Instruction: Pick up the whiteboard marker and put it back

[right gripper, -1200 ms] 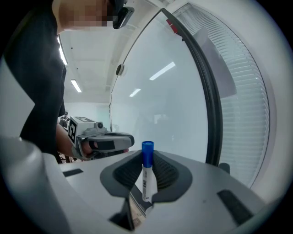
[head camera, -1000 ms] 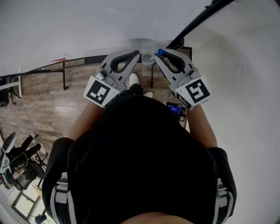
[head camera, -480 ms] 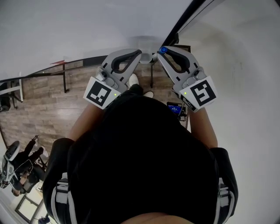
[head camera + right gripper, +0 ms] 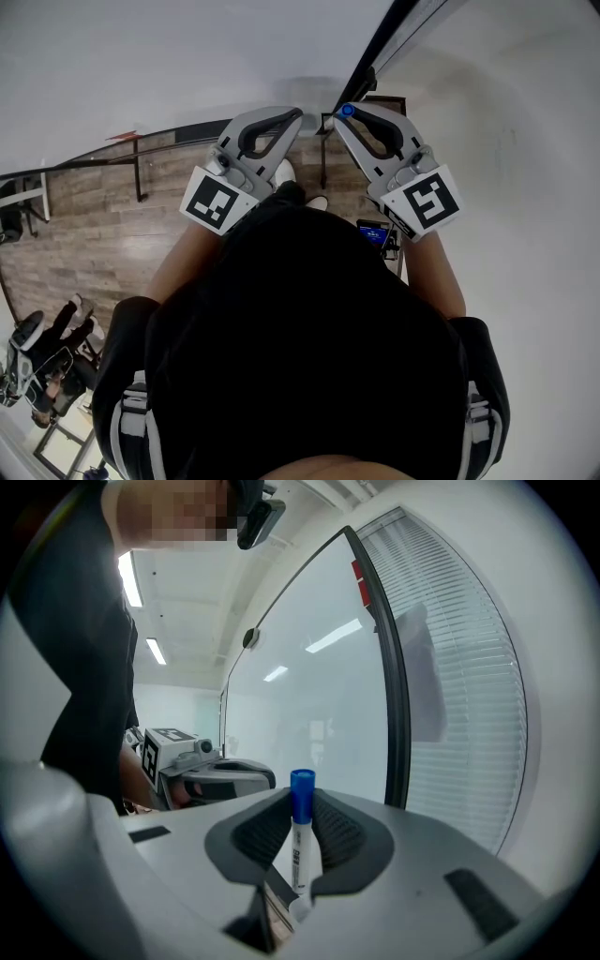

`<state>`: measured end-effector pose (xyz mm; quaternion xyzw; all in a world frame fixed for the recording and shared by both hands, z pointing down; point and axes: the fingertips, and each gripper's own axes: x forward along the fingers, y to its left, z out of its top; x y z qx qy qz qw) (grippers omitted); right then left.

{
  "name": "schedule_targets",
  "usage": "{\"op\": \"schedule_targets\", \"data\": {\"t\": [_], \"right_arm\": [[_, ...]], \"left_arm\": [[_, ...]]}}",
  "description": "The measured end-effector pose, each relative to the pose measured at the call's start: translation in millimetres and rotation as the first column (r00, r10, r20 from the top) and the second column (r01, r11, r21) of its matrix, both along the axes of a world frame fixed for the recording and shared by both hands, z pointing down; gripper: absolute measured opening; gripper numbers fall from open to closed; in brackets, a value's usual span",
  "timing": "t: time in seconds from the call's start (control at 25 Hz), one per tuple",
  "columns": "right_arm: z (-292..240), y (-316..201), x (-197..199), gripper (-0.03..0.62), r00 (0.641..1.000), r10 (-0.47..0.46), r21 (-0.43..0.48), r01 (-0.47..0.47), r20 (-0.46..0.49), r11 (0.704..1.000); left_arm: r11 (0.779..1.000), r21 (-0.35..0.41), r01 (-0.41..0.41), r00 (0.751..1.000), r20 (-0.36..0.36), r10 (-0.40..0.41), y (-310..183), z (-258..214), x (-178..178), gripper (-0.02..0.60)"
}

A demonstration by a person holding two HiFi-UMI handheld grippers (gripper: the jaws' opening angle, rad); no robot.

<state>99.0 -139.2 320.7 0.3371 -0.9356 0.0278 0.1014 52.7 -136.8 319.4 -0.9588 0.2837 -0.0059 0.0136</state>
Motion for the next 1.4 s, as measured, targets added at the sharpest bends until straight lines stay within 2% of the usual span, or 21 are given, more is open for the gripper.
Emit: {"op": "schedule_targets", "data": {"t": [0.56, 0.96, 1.4], "right_arm": [[8.0, -3.2, -1.8, 0.064, 1.000, -0.007, -0.009, 0.007, 0.010, 1.000], [8.3, -8.8, -3.9, 0.064, 0.998, 0.008, -0.027, -0.006, 0.056, 1.000], [16.4, -22.0, -5.4, 0.064, 0.999, 0.041, -0.003, -0.041, 0.033, 0.999]], "left_arm": [[1.000, -0.016, 0.012, 1.000, 0.004, -0.012, -2.5, 9.0, -1.2, 0.003], [1.000, -0.021, 0.015, 1.000, -0.006, -0.015, -5.2, 9.1, -8.4, 0.003], [1.000, -0.016, 0.026, 0.999, -0.024, -0.026, -16.5, 14.1, -12.8, 0.003]]}}
